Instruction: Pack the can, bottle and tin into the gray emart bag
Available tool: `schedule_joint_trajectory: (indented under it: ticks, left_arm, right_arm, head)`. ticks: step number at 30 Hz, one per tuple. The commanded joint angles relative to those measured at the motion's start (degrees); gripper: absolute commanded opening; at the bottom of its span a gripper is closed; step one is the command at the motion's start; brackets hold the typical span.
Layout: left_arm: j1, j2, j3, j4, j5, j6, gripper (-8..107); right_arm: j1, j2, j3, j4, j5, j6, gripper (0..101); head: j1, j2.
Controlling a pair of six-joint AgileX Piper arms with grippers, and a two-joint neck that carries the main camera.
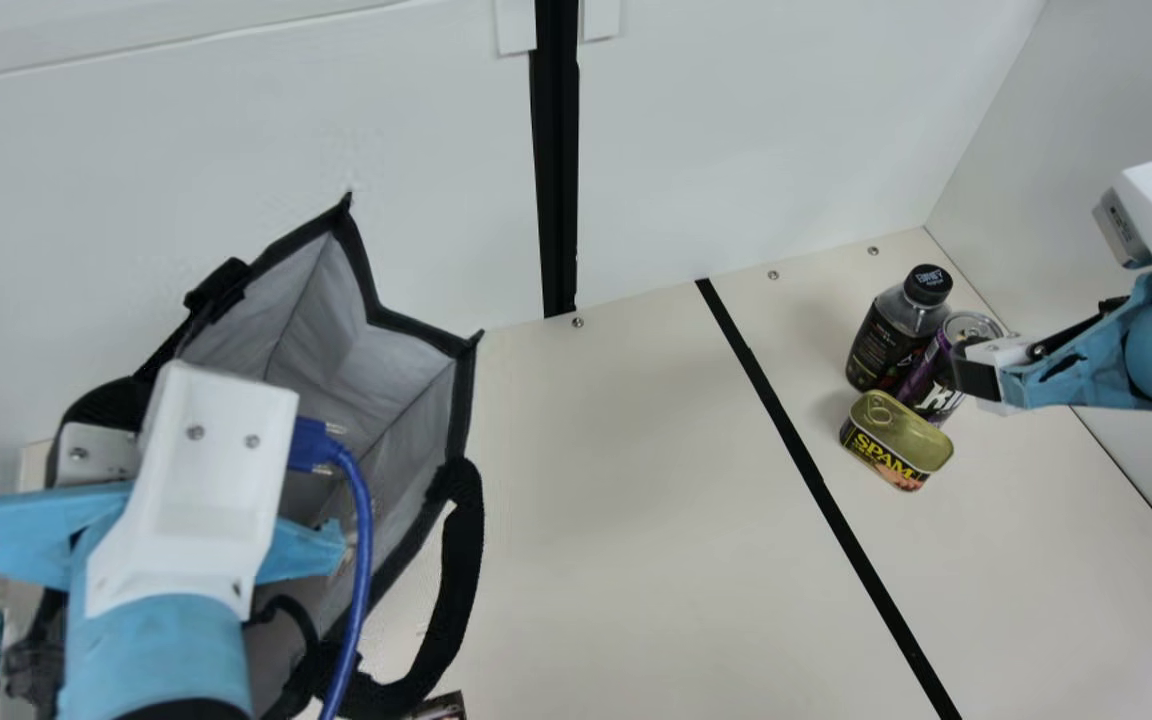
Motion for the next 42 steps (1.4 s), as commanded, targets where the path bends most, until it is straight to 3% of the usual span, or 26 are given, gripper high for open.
schedule_joint_trajectory:
  ticks: [1, 26, 35, 42]
  left_arm:
    - [-0.3, 0.4, 0.2, 0.0, 0.1, -0.7, 10]
    - [-5.7, 6.3, 0.6, -3.9, 0.1, -8.9, 10]
    - [-6.9, 7.2, -1.1, -7.4, 0.1, -11.6, 10]
    - [-4.5, 6.7, -0.5, -12.4, -3.3, -14.1, 10]
  right_arm:
    - [0.0, 0.0, 0.0, 0.0, 0.0, 0.0, 91]
    - [0.0, 0.0, 0.0, 0.0, 0.0, 0.0, 91]
    - [0.0, 0.0, 0.0, 0.0, 0.0, 0.0, 91]
    - [0.0, 0.0, 0.0, 0.0, 0.0, 0.0, 91]
  head:
    - [-1.3, -0.1]
    - [-1.3, -0.1]
    - [-1.3, -0.1]
    - [-1.3, -0.1]
